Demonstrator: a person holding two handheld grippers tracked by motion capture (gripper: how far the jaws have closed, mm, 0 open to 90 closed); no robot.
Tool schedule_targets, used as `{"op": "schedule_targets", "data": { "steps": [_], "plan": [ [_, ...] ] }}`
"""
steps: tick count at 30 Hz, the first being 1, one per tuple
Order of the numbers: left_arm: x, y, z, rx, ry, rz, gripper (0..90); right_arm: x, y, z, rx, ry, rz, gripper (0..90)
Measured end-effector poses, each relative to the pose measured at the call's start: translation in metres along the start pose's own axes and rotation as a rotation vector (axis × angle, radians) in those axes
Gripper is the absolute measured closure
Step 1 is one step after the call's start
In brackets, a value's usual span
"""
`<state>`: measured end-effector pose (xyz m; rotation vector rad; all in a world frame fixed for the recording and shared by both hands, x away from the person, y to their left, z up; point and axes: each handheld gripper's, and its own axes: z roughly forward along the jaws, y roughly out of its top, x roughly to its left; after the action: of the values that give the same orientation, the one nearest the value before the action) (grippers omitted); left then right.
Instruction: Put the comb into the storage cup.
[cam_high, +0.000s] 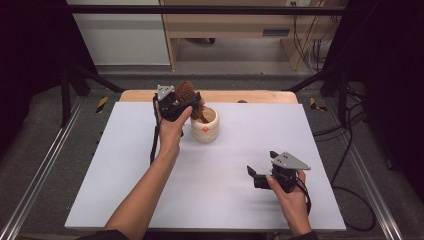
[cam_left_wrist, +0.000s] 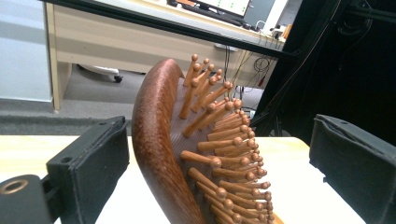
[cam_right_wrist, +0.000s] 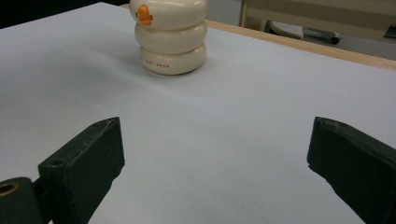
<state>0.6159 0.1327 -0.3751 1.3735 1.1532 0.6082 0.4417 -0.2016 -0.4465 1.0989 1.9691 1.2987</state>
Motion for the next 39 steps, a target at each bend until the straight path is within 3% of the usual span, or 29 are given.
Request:
{"op": "schedule_targets", "data": {
  "steps": [9, 17, 34, 39],
  "plan": [
    [-0.001, -0.001, -0.003, 0.009, -0.002, 0.052, 4.2, 0.0, 0.0, 0.0, 0.001, 0.001, 0.0, 4.1],
    [0.001, -0.002, -0.009, 0.01, -0.008, 0.043, 3.6, -0.001, 0.0, 0.001, 0.002, -0.001, -0.005, 4.1],
    [0.001, -0.001, -0.022, 0.008, -0.022, 0.087, 3.0, 0.001, 0.0, 0.0, 0.003, -0.009, -0.014, 3.6],
    [0.003, -0.001, -0.024, 0.005, -0.023, 0.079, 3.0, 0.001, 0.001, 0.001, 0.002, -0.007, -0.012, 3.7]
  ]
}}
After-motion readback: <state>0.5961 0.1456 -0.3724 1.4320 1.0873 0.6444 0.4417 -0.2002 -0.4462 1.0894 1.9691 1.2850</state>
